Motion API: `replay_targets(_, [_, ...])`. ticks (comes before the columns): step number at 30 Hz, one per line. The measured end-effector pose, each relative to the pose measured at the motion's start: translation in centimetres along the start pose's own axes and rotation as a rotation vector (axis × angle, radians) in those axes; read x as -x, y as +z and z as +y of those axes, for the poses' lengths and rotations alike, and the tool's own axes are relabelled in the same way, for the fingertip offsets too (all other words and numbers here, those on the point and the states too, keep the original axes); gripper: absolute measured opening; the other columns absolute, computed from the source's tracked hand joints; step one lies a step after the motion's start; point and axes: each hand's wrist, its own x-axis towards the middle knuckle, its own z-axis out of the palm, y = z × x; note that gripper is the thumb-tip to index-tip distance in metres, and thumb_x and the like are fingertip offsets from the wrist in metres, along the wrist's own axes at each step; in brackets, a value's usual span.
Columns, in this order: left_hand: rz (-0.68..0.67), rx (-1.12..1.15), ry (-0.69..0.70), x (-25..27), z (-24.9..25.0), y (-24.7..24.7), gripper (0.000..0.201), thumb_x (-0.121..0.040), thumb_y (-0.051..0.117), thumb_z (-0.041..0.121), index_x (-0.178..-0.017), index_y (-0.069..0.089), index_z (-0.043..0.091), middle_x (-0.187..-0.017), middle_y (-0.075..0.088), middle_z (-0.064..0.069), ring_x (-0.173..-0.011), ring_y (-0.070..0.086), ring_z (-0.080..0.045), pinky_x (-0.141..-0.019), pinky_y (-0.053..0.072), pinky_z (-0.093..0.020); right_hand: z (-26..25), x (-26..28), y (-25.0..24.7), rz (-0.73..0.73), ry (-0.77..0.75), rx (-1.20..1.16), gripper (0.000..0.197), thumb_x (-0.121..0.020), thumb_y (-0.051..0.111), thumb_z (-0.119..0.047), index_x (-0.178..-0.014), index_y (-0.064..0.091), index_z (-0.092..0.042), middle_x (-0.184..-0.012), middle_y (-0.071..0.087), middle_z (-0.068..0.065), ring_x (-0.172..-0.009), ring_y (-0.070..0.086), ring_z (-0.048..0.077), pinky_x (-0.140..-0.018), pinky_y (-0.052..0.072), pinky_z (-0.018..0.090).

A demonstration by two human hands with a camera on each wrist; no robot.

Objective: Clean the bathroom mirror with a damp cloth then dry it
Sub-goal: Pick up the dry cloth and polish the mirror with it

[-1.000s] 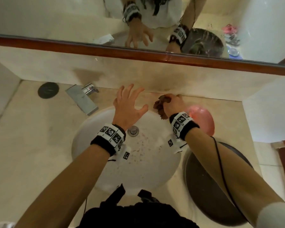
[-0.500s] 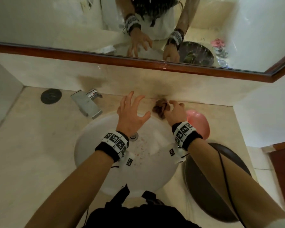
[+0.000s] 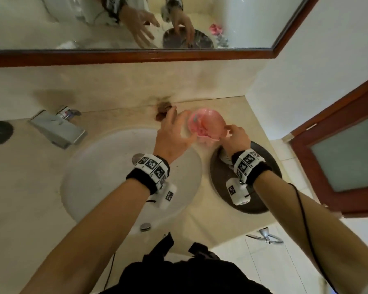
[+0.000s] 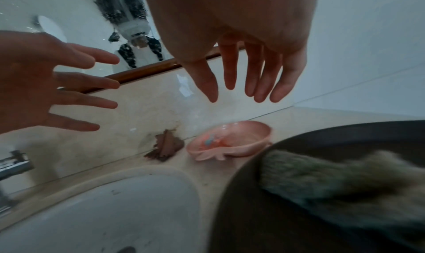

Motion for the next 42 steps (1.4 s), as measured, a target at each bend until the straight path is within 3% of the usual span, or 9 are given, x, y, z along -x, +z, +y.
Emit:
replay_targets(5, [-0.078,-0.008,0.157,0.0,2.1,4.1,0.071,-0.083,0.074,0.04,-0.144,0.039,0.03,-0.158,0.027,-0.006,-0.145,0.028,-0.028,-0.104,0.045,-0.055,5.7,0.6,-1.9,0.021,0.105,-0.029,0.042,-0.082,0.053,-0.022,-0.123,0.058,-0.024,-0.122,0.059,0.006,-0.11,0.057,0.028,-0.088,0.046,0.031])
replay_targets(8, [-0.131,-0.009,0.156,-0.2,3.1,6.5,0.073,-0.078,0.063,0.052,-0.143,0.038,0.031,-0.156,0.027,-0.003,-0.144,0.031,-0.027,-0.094,0.053,-0.054,8.4,0.8,-2.5,-0.001,0.117,-0.026,0.039,-0.081,0.056,-0.023,-0.119,0.06,-0.023,-0.118,0.063,0.005,-0.105,0.059,0.027,-0.079,0.043,0.027])
replay_targets(17, [-0.162,-0.152,0.009,0.5,5.4,11.3,0.065,-0.082,0.067,0.044,-0.14,0.04,0.036,-0.163,0.017,0.0,-0.145,0.025,-0.024,-0.102,0.046,-0.044,12.2,0.0,-1.1,-0.23,-0.027,0.02,0.05,-0.082,0.06,-0.018,-0.131,0.055,-0.024,-0.132,0.056,0.001,-0.117,0.055,0.02,-0.096,0.045,0.029])
replay_targets(22, [-0.135,-0.228,-0.036,1.1,5.8,11.8,0.065,-0.084,0.07,0.039,-0.142,0.04,0.033,-0.163,0.016,0.0,-0.142,0.031,-0.026,-0.101,0.047,-0.048,12.5,-0.5,-0.2,-0.341,-0.115,0.128,0.046,-0.08,0.057,-0.018,-0.124,0.059,-0.03,-0.118,0.063,0.003,-0.11,0.057,0.024,-0.093,0.051,0.04])
replay_targets(26, [-0.087,-0.218,-0.018,1.1,5.5,11.8,0.062,-0.082,0.071,0.038,-0.137,0.043,0.031,-0.161,0.019,0.0,-0.138,0.04,-0.027,-0.093,0.052,-0.051,12.4,-0.8,0.4,-0.386,-0.127,0.105,0.03,-0.079,0.056,-0.023,-0.106,0.065,-0.033,-0.103,0.066,0.004,-0.096,0.062,0.023,-0.084,0.055,0.039])
replay_targets(30, [-0.018,-0.198,0.022,1.1,5.4,11.5,0.059,-0.079,0.072,0.041,-0.13,0.045,0.033,-0.16,0.021,0.003,-0.142,0.034,-0.023,-0.091,0.055,-0.05,11.7,-1.0,0.0,-0.344,-0.17,0.046,0.022,-0.082,0.058,-0.029,-0.103,0.066,-0.027,-0.1,0.067,0.001,-0.094,0.062,0.024,-0.078,0.051,0.032])
replay_targets(35, [-0.015,-0.203,0.011,1.2,5.9,10.0,0.056,-0.083,0.069,0.035,-0.135,0.047,0.029,-0.157,0.028,0.004,-0.136,0.041,-0.021,-0.091,0.054,-0.045,9.5,-1.5,-1.3,-0.337,-0.205,-0.171,0.013,-0.085,0.057,-0.029,-0.092,0.068,-0.027,-0.095,0.069,0.0,-0.09,0.061,0.023,-0.076,0.048,0.032])
replay_targets(38, [-0.075,-0.128,0.02,1.0,6.5,8.3,0.066,-0.085,0.067,0.024,-0.143,0.039,0.039,-0.156,0.029,0.017,-0.13,0.047,-0.014,-0.096,0.052,-0.042,7.5,-1.5,-2.2,-0.354,-0.212,-0.367,0.015,-0.083,0.06,-0.029,-0.088,0.072,-0.022,-0.091,0.072,0.0,-0.09,0.065,0.024,-0.081,0.051,0.037])
replay_targets(42, [-0.111,-0.043,0.021,0.9,7.8,4.9,0.067,-0.082,0.064,0.013,-0.14,0.044,0.04,-0.134,0.059,0.01,-0.109,0.062,-0.012,-0.094,0.053,-0.036,3.9,-1.0,-4.3,-0.351,-0.199,-0.593,0.015,-0.083,0.063,-0.015,-0.092,0.073,-0.01,-0.091,0.07,0.006,-0.087,0.064,0.026,-0.083,0.05,0.036])
